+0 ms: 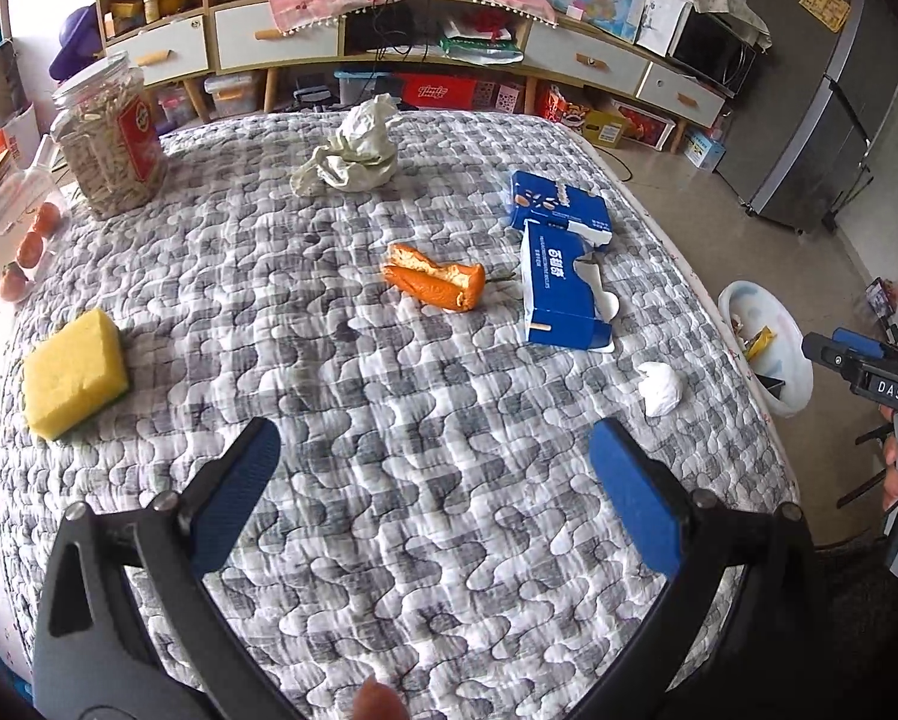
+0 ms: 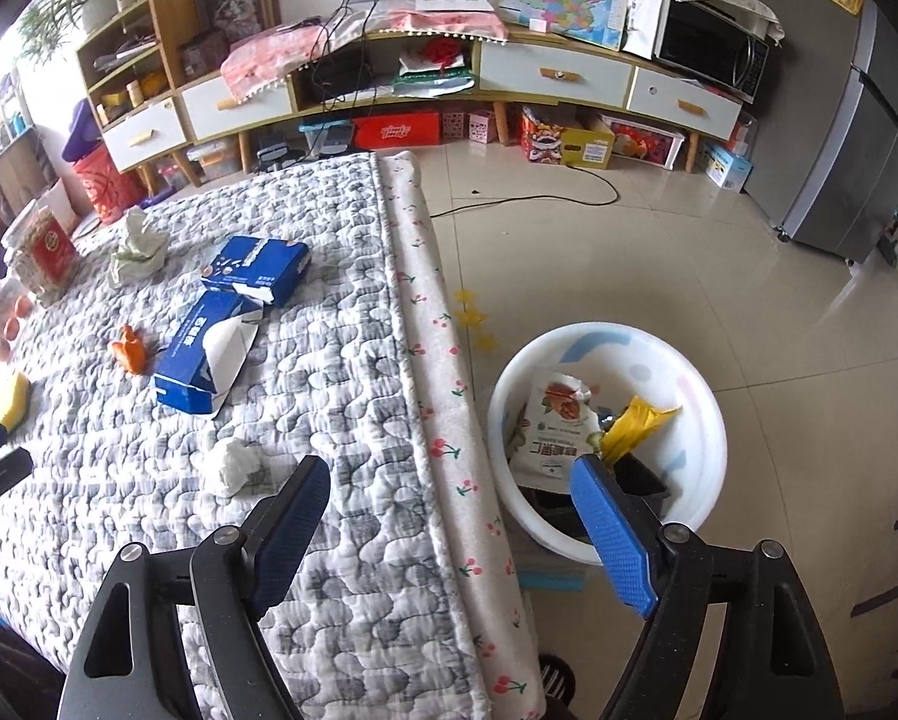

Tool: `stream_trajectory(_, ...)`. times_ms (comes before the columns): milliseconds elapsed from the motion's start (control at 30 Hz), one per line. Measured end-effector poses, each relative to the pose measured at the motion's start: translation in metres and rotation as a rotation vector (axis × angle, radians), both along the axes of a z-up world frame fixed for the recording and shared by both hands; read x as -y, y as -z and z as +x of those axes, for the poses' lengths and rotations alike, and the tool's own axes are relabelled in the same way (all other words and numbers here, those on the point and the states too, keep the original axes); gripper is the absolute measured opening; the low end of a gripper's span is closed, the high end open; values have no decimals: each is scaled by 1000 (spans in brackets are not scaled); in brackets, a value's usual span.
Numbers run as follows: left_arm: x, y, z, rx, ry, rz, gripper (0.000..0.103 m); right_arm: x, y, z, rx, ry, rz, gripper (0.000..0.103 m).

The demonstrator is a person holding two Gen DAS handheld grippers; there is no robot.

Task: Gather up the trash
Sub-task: 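Move both tools back over the bed toward the remaining trash, then grasp the blue biscuit box with the right tool while the left tool grasps the yellow sponge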

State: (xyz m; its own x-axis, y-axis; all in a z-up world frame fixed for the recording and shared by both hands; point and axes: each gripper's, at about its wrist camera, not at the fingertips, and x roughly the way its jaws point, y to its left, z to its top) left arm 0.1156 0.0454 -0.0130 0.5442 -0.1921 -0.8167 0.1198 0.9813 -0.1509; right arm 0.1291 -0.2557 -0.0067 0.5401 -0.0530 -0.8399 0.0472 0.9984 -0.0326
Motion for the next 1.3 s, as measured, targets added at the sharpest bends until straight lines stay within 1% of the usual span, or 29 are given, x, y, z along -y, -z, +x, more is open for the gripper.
stream_trajectory(167, -25, -3, -7, 5, -43, -20, 102, -26, 5, 8, -15, -40, -21, 84)
stream_trajectory(400, -68, 2, -17, -24, -155, -25, 102, -61, 12, 17, -35, -93, -29, 84)
stream_trajectory(633, -94, 13, -27, -66, -208, 10, 102, -96, 17, 34, -60, -145, -22, 84)
stream_trajectory(800, -110, 13, -29, -71, -243, 24, 102, -119, 24, 63, -85, -148, 27, 84)
stream_trajectory(933, -120, 15, -28, -74, -270, 44, 102, -145, 39, 85, -126, -161, 50, 84)
stream_trajectory(1067, -129, 20, -27, -97, -288, 51, 102, -163, 57, 107, -168, -140, 84, 84)
stream_trajectory(1233, -137, 18, -27, -90, -297, 61, 102, -175, 78, 124, -201, -111, 26, 84)
stream_trajectory(1300, -141, 18, -27, -89, -303, 67, 102, -175, 86, 130, -218, -96, 31, 86)
